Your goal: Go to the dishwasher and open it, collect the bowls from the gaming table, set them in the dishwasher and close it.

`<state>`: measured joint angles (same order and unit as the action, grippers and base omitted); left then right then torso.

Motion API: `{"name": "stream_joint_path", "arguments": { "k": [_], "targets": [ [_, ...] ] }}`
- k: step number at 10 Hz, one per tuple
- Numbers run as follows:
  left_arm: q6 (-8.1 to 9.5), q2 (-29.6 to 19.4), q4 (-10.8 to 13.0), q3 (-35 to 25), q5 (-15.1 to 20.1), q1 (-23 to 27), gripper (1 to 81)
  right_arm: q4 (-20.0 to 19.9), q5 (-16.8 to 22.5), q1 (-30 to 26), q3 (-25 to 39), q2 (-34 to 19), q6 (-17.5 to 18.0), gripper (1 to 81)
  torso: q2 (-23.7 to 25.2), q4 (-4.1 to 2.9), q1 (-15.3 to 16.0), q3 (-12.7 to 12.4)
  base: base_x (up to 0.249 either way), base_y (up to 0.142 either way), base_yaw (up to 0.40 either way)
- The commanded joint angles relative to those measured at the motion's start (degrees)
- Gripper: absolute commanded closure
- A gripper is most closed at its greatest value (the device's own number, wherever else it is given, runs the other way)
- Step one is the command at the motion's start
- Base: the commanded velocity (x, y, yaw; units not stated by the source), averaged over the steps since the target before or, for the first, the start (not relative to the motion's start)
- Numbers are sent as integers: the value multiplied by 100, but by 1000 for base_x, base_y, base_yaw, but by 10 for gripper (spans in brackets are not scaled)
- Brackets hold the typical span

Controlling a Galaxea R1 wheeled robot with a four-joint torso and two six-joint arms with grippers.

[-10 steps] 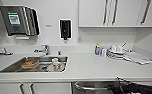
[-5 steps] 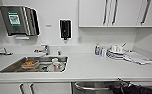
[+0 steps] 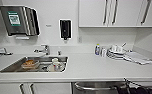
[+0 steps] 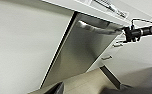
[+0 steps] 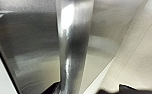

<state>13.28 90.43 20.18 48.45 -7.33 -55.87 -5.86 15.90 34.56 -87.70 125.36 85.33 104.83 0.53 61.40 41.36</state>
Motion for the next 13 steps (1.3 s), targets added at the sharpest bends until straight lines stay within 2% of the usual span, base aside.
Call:
{"name": "stream_joint_path", "arguments": {
  "k": [1, 4, 6, 7, 9, 11, 12, 13],
  "targets": [
    [-36, -314, 83, -177, -6, 432, 10, 243, 871, -498, 500, -570, -8, 10, 0, 0, 0, 0, 0, 0, 0],
    [-36, -314, 83, -186, -14, 441, 10, 270, 968, -444, 386, -430, -8, 10, 0, 0, 0, 0, 0, 0, 0],
    [-36, -332, 92, -195, -14, 441, 10, 270, 994, -708, 571, -474, 80, 10, 0, 0, 0, 0, 0, 0, 0],
    [-36, -332, 92, -186, -32, 441, 10, 270, 1081, -901, 676, -561, 167, 10, 0, 0, 0, 0, 0, 0, 0],
    [-36, -332, 92, -177, -50, 441, 10, 296, 1529, -1288, 729, -632, 387, 10, 0, 0, 2, 0, 0, 0, 0],
    [-36, -332, 92, -186, -50, 432, 10, 331, 1618, -1446, 703, -632, 878, 10, 0, 0, 2, 0, 0, 0, 0],
    [-36, -323, 92, -186, -50, 441, 10, 487, 1618, -1499, 677, -615, 1235, 10, 0, 0, 2, 0, 0, 0, 0],
    [-36, -323, 92, -186, -50, 441, 10, 812, 1670, -1578, 685, -588, 1667, 10, 0, 0, 2, 0, 0, 0, 0]
  ]
}}
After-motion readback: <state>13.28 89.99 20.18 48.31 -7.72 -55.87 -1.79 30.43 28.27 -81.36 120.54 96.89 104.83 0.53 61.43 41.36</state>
